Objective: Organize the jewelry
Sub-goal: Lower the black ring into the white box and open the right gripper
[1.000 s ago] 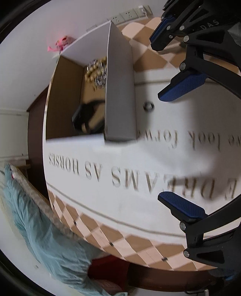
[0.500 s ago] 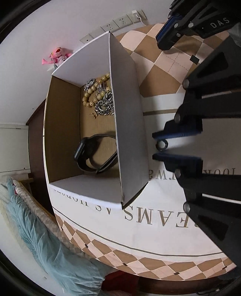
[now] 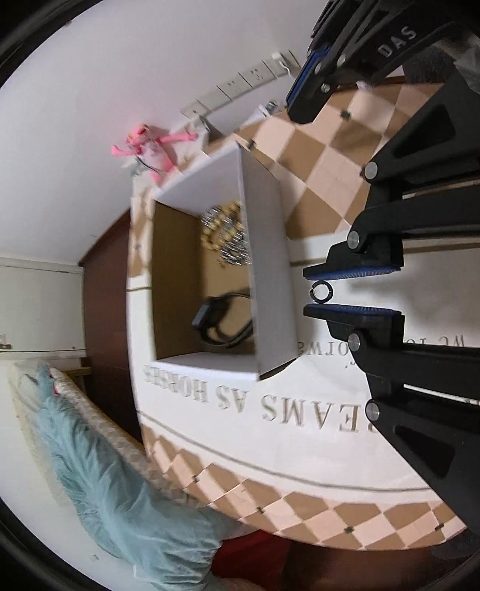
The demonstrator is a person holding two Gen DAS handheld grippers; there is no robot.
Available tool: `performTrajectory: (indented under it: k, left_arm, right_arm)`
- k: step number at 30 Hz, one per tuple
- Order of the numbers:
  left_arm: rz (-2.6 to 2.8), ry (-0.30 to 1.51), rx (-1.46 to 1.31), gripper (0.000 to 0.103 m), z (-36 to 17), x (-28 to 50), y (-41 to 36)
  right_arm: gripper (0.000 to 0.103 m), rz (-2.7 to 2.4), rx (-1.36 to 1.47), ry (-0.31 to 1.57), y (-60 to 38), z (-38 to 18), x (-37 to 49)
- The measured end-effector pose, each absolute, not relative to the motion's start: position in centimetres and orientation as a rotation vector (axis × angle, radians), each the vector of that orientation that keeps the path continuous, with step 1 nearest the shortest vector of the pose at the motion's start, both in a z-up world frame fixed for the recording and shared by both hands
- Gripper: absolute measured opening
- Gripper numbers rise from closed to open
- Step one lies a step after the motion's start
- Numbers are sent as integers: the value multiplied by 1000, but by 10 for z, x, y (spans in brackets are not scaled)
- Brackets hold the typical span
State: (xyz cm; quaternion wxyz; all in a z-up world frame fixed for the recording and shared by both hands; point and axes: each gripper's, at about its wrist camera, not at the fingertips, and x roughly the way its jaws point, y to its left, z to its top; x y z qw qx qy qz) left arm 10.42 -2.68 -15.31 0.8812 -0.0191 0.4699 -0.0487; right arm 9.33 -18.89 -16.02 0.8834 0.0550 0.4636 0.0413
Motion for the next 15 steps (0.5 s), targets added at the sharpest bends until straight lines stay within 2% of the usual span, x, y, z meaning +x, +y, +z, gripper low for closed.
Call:
performTrajectory:
  k: [8, 15]
  left_arm:
    - [-137, 913, -60, 10, -105, 101, -19]
    - [-163, 905, -101, 10, -84, 125, -12]
  right_arm:
    - [13, 131, 114, 908, -176, -122, 98]
    - [13, 170, 136, 893, -170, -103, 118]
